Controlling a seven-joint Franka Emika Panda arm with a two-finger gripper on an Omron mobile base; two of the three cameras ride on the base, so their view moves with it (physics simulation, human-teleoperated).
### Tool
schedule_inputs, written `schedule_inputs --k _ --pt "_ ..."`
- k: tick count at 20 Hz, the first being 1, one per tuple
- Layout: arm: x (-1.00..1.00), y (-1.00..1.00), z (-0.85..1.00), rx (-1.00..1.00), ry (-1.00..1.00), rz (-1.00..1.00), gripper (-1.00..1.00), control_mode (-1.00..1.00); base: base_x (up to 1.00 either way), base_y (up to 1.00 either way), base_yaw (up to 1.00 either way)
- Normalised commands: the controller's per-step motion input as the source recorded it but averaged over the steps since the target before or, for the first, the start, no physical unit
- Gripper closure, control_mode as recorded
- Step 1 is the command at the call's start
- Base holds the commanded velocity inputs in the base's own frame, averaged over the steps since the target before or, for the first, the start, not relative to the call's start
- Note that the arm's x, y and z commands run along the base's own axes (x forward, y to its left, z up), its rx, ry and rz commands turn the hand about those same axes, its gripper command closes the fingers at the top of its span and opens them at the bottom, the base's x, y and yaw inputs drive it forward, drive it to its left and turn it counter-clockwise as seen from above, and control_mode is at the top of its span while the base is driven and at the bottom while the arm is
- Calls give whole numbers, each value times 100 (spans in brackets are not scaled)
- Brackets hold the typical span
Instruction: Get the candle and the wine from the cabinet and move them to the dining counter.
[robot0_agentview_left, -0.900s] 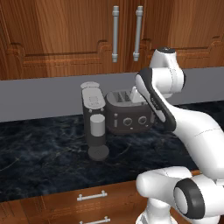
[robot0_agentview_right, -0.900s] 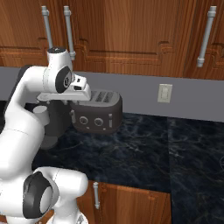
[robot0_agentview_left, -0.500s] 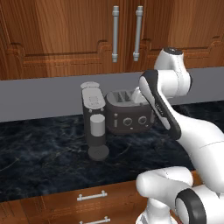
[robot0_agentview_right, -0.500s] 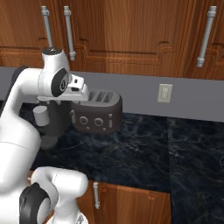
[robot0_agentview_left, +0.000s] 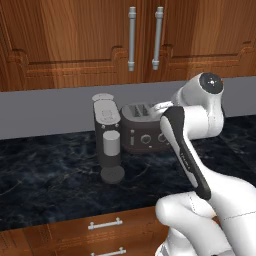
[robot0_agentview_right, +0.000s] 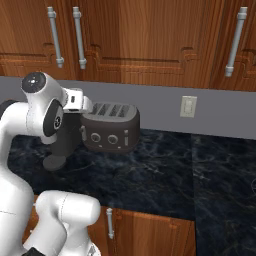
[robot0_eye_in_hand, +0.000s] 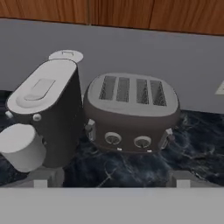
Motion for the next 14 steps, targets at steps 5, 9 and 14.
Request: schedule_inputs --k 5,9,14 --pt "4 14 45 0 -17 -1 -100 -100 0 0 0" --pt "12 4 55 0 0 -5 -100 -100 0 0 0" --pt "10 0 53 3 2 -6 -100 -100 0 0 0"
